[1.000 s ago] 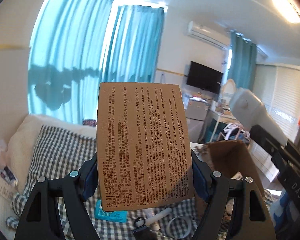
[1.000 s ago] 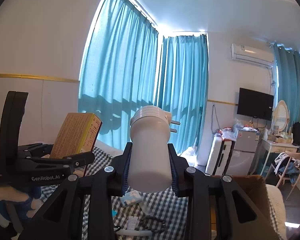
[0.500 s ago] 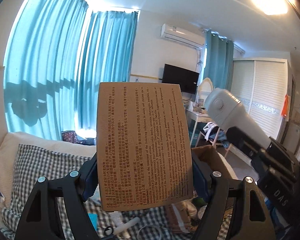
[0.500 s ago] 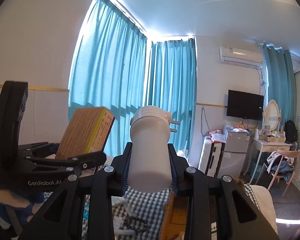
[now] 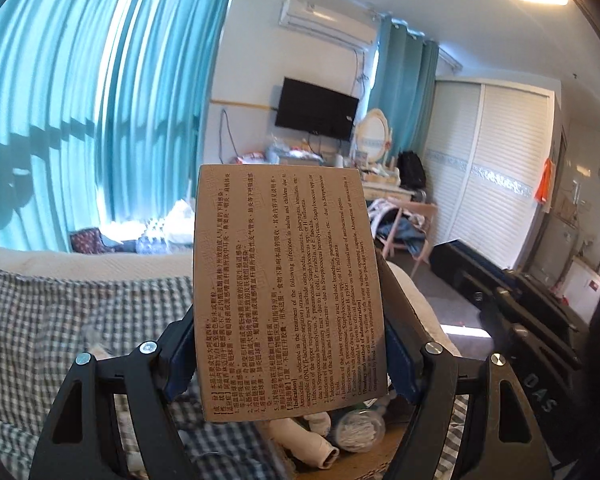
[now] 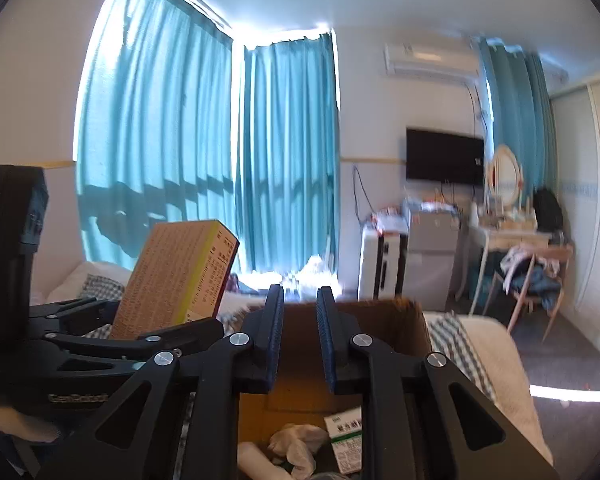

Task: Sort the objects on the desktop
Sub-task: 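Carry the cardboard sheet and white bottle over the cardboard box, then open both tools to drop the sheet and bottle into the box, then move both tools back over the bedspread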

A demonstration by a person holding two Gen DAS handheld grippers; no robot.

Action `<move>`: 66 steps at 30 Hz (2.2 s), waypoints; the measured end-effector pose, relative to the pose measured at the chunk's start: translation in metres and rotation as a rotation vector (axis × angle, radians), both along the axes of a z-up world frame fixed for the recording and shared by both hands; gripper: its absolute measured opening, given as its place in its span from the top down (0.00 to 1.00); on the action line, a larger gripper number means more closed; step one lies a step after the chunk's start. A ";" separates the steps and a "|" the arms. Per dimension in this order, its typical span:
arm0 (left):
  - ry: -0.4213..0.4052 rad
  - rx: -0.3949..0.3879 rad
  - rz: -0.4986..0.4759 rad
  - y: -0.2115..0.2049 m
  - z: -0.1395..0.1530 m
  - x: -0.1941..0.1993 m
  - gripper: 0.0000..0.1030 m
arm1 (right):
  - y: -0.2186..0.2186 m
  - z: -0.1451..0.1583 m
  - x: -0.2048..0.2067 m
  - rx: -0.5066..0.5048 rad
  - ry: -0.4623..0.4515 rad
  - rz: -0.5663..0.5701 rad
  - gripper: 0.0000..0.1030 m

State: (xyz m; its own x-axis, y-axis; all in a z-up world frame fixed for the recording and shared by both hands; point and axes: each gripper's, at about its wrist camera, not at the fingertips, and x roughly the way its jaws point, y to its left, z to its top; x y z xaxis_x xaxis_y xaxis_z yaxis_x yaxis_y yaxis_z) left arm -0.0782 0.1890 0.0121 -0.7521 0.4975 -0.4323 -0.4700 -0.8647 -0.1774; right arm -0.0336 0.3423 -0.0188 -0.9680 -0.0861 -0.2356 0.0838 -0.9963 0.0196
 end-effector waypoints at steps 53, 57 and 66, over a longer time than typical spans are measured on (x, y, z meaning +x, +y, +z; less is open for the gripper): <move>0.054 -0.109 0.422 -0.259 -0.023 0.022 0.00 | -0.192 -0.019 -0.003 0.064 -0.072 0.160 0.37; 0.085 -0.163 0.467 -0.270 -0.020 0.032 0.00 | -0.208 -0.023 0.005 0.033 -0.037 0.214 0.29; 0.046 -0.186 0.440 -0.274 -0.050 0.022 0.00 | -0.223 -0.056 -0.008 0.070 -0.109 0.233 0.14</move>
State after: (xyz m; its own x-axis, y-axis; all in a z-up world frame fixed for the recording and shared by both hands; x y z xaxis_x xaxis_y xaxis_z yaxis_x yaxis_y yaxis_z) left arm -0.0563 -0.0855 -0.0377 -0.8944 0.0448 -0.4450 -0.0560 -0.9984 0.0120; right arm -0.0416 0.1190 -0.0748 -0.8925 -0.2837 -0.3506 0.3125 -0.9495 -0.0273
